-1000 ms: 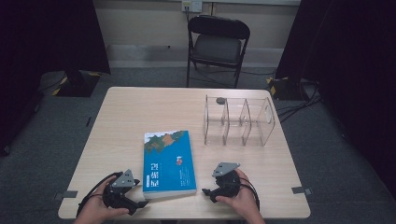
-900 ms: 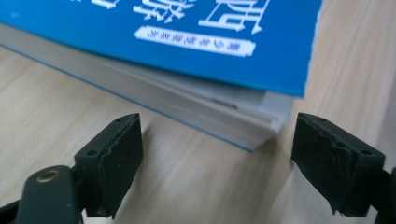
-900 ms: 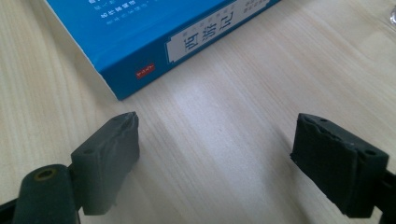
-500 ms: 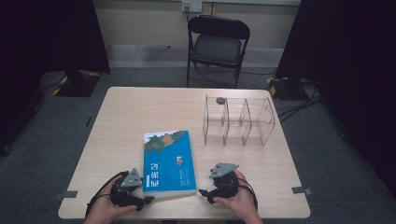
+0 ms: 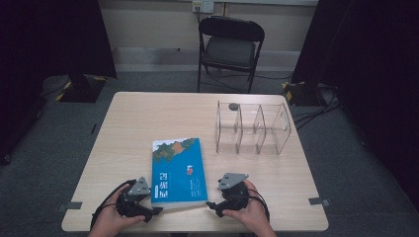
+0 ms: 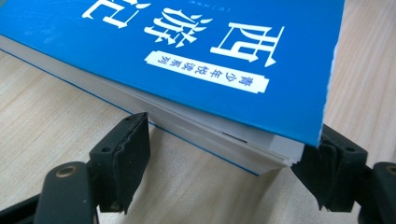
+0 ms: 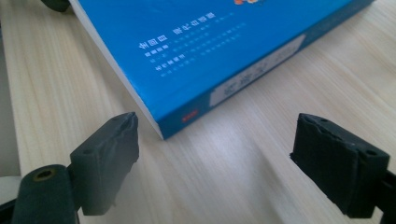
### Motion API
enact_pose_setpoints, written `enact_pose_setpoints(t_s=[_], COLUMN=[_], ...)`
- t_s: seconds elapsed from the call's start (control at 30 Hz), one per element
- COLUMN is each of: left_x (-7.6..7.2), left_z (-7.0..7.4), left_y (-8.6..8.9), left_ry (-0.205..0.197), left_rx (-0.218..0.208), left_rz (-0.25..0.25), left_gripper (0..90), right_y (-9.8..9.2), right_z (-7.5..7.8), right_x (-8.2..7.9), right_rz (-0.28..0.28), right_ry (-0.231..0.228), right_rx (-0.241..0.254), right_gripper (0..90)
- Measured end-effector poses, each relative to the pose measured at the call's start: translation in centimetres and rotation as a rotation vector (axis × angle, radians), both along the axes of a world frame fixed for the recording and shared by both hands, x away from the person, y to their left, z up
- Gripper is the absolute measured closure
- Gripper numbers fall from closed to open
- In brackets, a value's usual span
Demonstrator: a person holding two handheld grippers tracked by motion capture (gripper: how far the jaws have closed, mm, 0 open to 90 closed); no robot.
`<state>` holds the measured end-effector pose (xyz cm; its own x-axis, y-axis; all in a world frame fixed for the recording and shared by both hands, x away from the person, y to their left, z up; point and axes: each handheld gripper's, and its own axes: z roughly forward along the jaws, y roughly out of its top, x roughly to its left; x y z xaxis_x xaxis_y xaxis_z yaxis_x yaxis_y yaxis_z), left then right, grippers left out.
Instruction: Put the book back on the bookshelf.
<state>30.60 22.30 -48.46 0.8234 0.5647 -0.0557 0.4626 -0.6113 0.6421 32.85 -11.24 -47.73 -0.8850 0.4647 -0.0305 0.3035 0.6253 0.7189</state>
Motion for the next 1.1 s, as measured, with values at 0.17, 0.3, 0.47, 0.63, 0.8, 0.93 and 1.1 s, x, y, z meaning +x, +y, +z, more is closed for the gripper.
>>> enact_pose_setpoints(t_s=[0.17,0.3,0.47,0.63,0.8,0.93,1.1], left_x=[0.1,0.2,0.4,0.5,0.7,0.8,0.8], left_z=[0.5,0.7,1.1,1.5,1.9,2.3,2.4], left_y=[0.1,0.2,0.3,0.3,0.4,0.4,0.3], left_ry=[0.006,0.014,0.021,0.030,0.031,0.034,0.035], left_rx=[-0.010,-0.028,-0.048,-0.069,-0.076,-0.099,-0.104], left_rz=[0.000,0.002,0.008,0.010,0.010,0.020,0.024], left_gripper=[23.1,23.1,23.1,23.1,23.1,23.2,23.1], right_y=[0.5,0.9,1.6,2.1,2.8,4.1,5.6], right_z=[0.1,0.5,0.4,0.7,0.7,0.3,0.2], right_x=[0.0,0.0,0.1,0.1,0.0,0.1,-0.2], right_rz=[0.012,0.005,0.005,0.013,0.033,0.056,0.089], right_ry=[-0.007,-0.007,-0.015,-0.017,-0.011,0.000,-0.024], right_rx=[0.010,0.039,0.044,0.072,0.074,0.058,0.044], right_gripper=[14.0,13.8,13.8,13.8,13.7,12.2,12.4])
